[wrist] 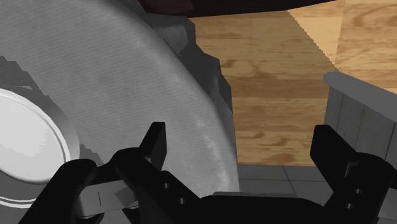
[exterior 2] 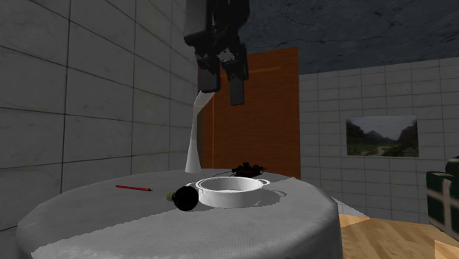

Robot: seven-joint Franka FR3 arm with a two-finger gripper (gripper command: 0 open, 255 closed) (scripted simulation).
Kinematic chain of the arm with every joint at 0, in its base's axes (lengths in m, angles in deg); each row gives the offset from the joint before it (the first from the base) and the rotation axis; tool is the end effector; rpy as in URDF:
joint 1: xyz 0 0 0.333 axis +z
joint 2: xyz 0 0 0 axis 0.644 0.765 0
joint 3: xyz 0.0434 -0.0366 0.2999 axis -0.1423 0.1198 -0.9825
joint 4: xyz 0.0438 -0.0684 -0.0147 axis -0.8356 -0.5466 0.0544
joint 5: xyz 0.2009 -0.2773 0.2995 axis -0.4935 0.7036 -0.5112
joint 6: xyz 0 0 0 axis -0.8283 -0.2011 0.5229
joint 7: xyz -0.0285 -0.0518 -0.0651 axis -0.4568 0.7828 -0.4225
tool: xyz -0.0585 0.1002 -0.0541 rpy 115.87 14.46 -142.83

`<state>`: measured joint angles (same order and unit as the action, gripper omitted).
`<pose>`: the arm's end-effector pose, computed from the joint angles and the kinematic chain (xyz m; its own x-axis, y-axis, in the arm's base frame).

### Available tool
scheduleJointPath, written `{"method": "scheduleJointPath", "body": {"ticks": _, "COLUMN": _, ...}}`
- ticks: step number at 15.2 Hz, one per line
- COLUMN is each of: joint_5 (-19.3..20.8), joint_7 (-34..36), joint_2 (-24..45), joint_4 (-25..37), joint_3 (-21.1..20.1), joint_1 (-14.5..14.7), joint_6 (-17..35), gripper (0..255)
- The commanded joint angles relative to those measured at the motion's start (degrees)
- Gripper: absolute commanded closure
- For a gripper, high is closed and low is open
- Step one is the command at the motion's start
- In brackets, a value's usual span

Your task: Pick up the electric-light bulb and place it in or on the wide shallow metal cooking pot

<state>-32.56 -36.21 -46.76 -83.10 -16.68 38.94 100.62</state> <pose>0.4228 -0.0138 0.5319 0.9968 -0.0677 -0.0430 -0.0669 -0.9975 0.0210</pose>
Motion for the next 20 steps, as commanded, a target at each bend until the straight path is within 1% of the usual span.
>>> {"method": "scheduleJointPath", "body": {"ticks": 1, "joint_5": 1.1, "joint_7": -1.3, "joint_2": 3.7, "joint_4": 1.3, "joint_3": 1.2, "joint_1": -0.7, "joint_6": 2.4, "gripper": 0}}
{"method": "scheduleJointPath", "body": {"ticks": 6, "joint_5": 3.2, "joint_7": -4.0, "joint_2": 12.9, "joint_4": 5.9, "joint_3": 3.7, "joint_1": -2.3, "joint_6": 7.1, "gripper": 0}}
{"method": "scheduleJointPath", "body": {"ticks": 11, "joint_5": 4.4, "joint_7": -6.6, "joint_2": 22.5, "joint_4": 12.2, "joint_3": 6.1, "joint_1": -3.7, "joint_6": 10.7, "gripper": 0}}
{"method": "scheduleJointPath", "body": {"ticks": 16, "joint_5": 4.7, "joint_7": -9.3, "joint_2": 32.5, "joint_4": 20.2, "joint_3": 8.2, "joint_1": -5.1, "joint_6": 13.0, "gripper": 0}}
{"method": "scheduleJointPath", "body": {"ticks": 20, "joint_5": 4.3, "joint_7": -11.4, "joint_2": 40.8, "joint_4": 27.9, "joint_3": 9.5, "joint_1": -6.4, "joint_6": 13.7, "gripper": 0}}
